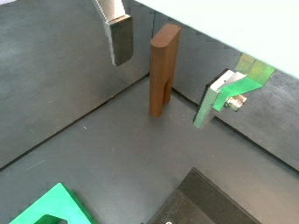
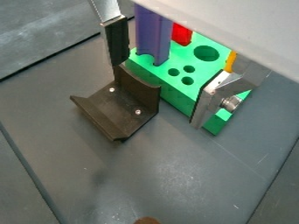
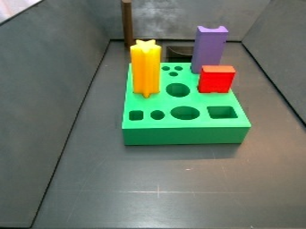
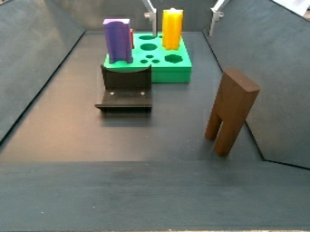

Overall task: Pick up the square-circle object. Move up. Move to above the board. Insert the square-circle object.
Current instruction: Pick up the square-circle object.

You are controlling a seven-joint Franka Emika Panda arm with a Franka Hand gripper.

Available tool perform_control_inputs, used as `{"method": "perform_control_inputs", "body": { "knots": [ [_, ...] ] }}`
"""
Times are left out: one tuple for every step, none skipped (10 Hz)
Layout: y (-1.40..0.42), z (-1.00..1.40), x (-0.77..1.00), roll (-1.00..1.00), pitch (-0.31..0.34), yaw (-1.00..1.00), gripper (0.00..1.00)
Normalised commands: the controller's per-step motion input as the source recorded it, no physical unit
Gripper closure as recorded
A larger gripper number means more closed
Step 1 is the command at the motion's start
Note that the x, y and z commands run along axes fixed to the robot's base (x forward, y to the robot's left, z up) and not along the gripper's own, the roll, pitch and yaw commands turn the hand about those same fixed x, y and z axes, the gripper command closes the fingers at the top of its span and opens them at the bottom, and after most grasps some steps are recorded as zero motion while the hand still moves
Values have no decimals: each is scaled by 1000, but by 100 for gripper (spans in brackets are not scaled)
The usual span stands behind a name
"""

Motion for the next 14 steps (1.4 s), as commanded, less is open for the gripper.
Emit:
{"method": "perform_control_inputs", "body": {
  "knots": [
    [0, 0, -234, 0, -91, -103, 0],
    [171, -14, -346, 24, 57, -329, 0],
    [343, 0, -349, 0, 137, -531, 0],
    [360, 0, -340, -13, 130, -540, 0],
    [337, 0, -357, -9, 121, -551, 0],
    [289, 3, -397, -6, 101, -574, 0],
    [269, 3, -403, -4, 96, -589, 0],
    [274, 6, -406, -9, 96, -589, 0],
    [269, 0, -391, -7, 104, -594, 0],
    [243, 0, -177, -24, 21, -671, 0],
    [80, 0, 0, -23, 0, -854, 0],
    [0, 0, 0, -37, 0, -931, 0],
    [0, 0, 11, -80, -7, -1000, 0],
    [-3, 6, 0, -91, -39, -1000, 0]
  ]
}}
